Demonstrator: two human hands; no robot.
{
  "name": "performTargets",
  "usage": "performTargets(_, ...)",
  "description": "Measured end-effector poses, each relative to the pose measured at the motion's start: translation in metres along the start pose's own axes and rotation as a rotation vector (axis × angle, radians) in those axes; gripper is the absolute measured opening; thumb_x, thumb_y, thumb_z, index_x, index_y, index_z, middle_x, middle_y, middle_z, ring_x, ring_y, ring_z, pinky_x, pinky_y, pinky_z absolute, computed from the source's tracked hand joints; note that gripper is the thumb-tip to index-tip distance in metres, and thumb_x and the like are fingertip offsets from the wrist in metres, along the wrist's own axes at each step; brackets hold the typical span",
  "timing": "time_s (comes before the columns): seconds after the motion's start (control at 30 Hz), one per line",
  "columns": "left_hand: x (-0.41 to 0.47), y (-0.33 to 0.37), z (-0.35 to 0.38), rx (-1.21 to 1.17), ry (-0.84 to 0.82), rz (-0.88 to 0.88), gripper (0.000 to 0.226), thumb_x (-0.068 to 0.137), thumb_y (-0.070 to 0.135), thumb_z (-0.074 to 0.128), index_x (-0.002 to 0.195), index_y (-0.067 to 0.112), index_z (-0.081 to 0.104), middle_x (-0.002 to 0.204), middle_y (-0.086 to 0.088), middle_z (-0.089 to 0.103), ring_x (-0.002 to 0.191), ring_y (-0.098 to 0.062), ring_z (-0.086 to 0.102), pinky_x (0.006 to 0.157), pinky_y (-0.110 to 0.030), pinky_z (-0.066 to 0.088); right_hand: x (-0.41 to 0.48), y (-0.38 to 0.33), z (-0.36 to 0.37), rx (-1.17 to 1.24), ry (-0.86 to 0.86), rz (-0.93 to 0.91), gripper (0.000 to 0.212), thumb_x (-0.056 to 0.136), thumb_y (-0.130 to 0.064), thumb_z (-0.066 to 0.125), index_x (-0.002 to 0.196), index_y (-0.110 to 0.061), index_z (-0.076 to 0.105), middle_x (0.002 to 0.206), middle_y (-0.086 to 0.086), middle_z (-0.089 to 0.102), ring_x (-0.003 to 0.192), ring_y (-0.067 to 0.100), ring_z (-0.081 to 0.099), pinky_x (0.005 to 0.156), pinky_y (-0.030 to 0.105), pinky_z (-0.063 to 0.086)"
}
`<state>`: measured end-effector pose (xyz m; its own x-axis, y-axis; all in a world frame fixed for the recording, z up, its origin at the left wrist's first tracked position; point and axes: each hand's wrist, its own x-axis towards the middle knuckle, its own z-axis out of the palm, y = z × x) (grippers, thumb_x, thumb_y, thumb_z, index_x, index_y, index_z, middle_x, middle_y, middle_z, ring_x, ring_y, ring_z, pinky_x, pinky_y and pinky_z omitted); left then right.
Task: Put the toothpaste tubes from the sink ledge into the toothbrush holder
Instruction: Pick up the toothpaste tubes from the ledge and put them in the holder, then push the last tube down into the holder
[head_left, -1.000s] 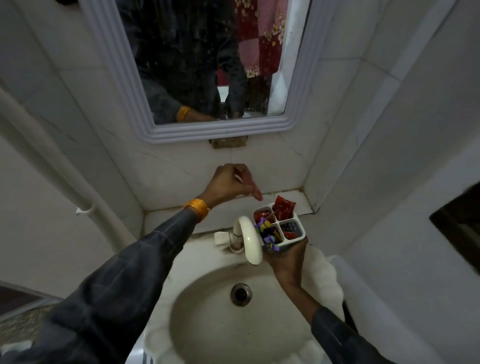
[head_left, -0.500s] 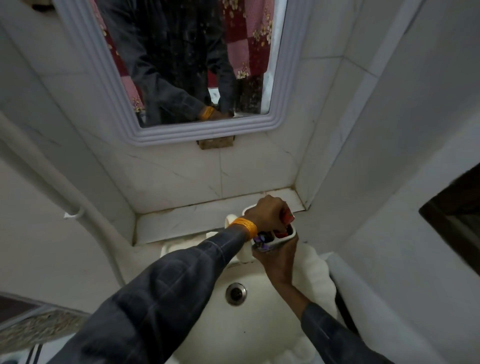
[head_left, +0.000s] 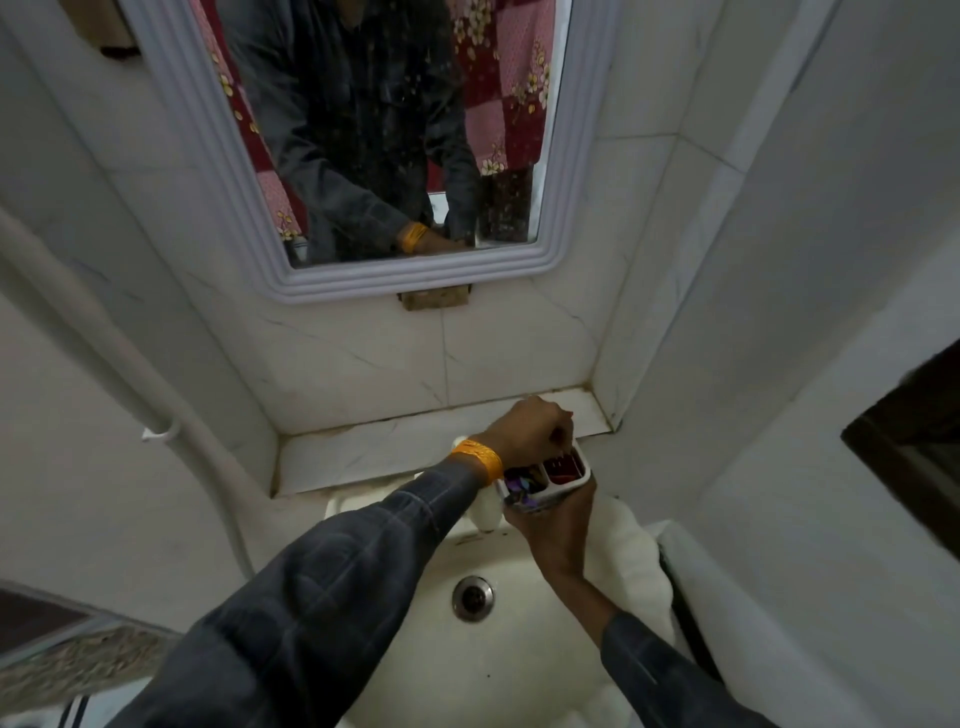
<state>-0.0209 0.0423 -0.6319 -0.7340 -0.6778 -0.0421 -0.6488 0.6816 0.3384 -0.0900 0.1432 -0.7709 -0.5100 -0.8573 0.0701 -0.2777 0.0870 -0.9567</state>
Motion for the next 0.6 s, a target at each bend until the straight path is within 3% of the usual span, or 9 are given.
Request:
performTargets(0.07,-0.002,-0.008,-0.008,-0.024,0.072,-0.045,0.015,0.089,0.018,0.064,0.093,0.011,0.076,0.099,-0.008,0.077,0.093,-0.028,0.070,0.083,-0.035,0.056,-0.003,0.000,-0.001,0.039,0.010,0.024,0.107,0.056,-0.012,0.105,0.147,-0.014,0.049,0.143,0.003,0.064,0.131,0.011,0.065,0.114,0.033,0.056)
performTargets(0.17,-0.007,-0.029,-0.020,-0.042,0.220,-0.128,0.016,0.091,0.023,0.063,0.099,0.014,0.074,0.100,-0.006,0.076,0.091,-0.026,0.070,0.079,-0.036,0.057,0.000,-0.003,-0.003,0.070,0.020,0.058,0.112,0.052,-0.016,0.106,0.147,-0.018,0.048,0.143,0.003,0.066,0.130,0.018,0.066,0.107,0.031,0.059)
performTargets(0.3,-0.019,-0.065,-0.030,-0.005,0.439,-0.238,0.035,0.095,0.036,0.059,0.124,0.016,0.062,0.121,-0.007,0.067,0.107,-0.025,0.064,0.088,-0.036,0.054,0.021,-0.019,-0.011,0.114,0.068,0.088,0.112,0.045,-0.034,0.104,0.142,-0.019,0.052,0.134,-0.004,0.069,0.122,0.013,0.067,0.091,-0.002,0.048)
performTargets(0.4,-0.020,-0.080,-0.029,0.075,0.471,-0.283,0.047,0.097,0.040,0.055,0.136,0.015,0.054,0.135,-0.010,0.059,0.119,-0.029,0.057,0.097,-0.039,0.049,0.051,-0.033,-0.020,0.106,0.133,0.071,0.107,0.047,-0.017,0.106,0.140,-0.014,0.053,0.127,-0.003,0.068,0.117,0.016,0.067,0.081,-0.009,0.043)
performTargets(0.47,-0.018,-0.084,-0.025,0.164,0.445,-0.263,0.052,0.097,0.042,0.053,0.142,0.015,0.049,0.143,-0.012,0.053,0.127,-0.030,0.052,0.103,-0.041,0.045,0.074,-0.044,-0.027,0.076,0.164,0.066,0.108,0.049,-0.010,0.105,0.143,-0.010,0.052,0.134,0.006,0.069,0.119,0.019,0.068,0.086,0.000,0.046)
performTargets(0.6,-0.007,-0.088,-0.017,0.274,0.428,-0.203,0.058,0.098,0.043,0.049,0.147,0.012,0.045,0.153,-0.016,0.044,0.141,-0.034,0.041,0.116,-0.047,0.035,0.113,-0.059,-0.033,0.041,0.200,0.049,0.113,0.053,-0.011,0.106,0.149,-0.007,0.047,0.146,0.015,0.064,0.133,0.031,0.065,0.111,0.041,0.055)
